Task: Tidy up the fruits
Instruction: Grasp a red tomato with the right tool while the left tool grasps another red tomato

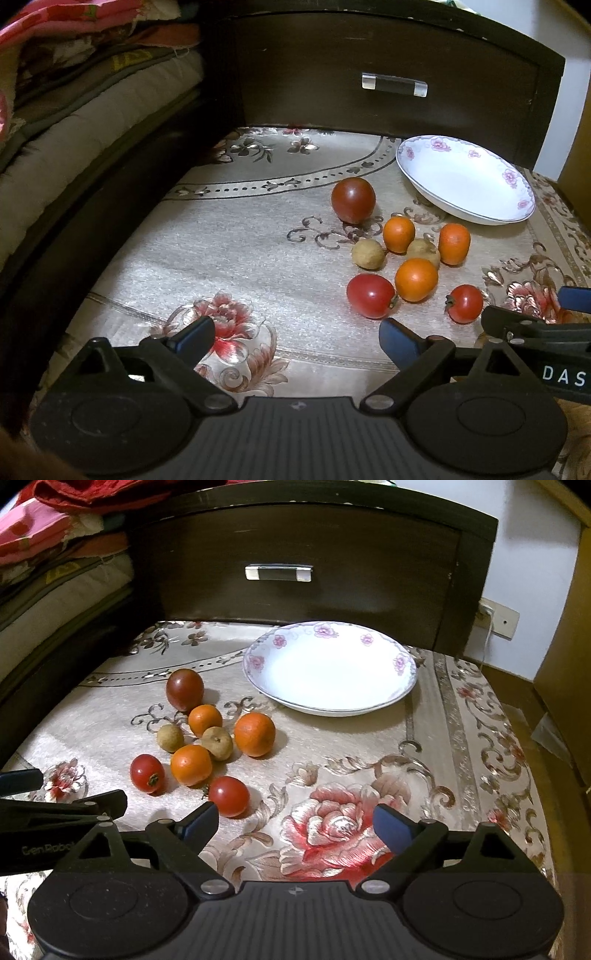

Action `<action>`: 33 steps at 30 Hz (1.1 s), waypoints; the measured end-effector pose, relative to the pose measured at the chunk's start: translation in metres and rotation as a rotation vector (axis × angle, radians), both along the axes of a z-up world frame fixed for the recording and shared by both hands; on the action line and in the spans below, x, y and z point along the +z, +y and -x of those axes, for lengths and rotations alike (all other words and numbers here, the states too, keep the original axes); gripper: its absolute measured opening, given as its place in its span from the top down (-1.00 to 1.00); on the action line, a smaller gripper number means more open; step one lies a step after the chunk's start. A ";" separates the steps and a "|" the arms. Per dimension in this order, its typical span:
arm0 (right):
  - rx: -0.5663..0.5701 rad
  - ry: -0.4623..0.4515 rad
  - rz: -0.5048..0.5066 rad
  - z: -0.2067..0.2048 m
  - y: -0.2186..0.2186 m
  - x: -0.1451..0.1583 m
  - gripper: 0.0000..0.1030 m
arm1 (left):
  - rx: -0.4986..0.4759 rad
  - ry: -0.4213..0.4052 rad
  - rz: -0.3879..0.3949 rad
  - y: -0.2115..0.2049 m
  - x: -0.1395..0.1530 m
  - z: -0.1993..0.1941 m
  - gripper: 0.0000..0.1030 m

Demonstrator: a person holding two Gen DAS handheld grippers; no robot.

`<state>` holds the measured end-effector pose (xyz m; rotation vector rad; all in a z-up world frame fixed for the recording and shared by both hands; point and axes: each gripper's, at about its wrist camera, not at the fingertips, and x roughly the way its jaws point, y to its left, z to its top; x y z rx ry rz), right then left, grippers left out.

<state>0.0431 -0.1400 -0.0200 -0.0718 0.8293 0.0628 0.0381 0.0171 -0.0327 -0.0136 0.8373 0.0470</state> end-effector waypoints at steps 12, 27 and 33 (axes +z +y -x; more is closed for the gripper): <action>0.113 0.001 -0.019 -0.008 0.010 -0.003 -0.30 | 0.002 0.004 -0.004 0.006 -0.005 -0.003 -0.92; 0.239 0.065 -0.045 -0.027 0.020 -0.017 0.43 | -0.098 -0.019 -0.054 -0.004 -0.009 -0.007 -0.83; 0.213 0.082 -0.071 -0.027 0.009 -0.013 0.52 | -0.169 -0.026 0.001 -0.013 -0.007 -0.018 -0.27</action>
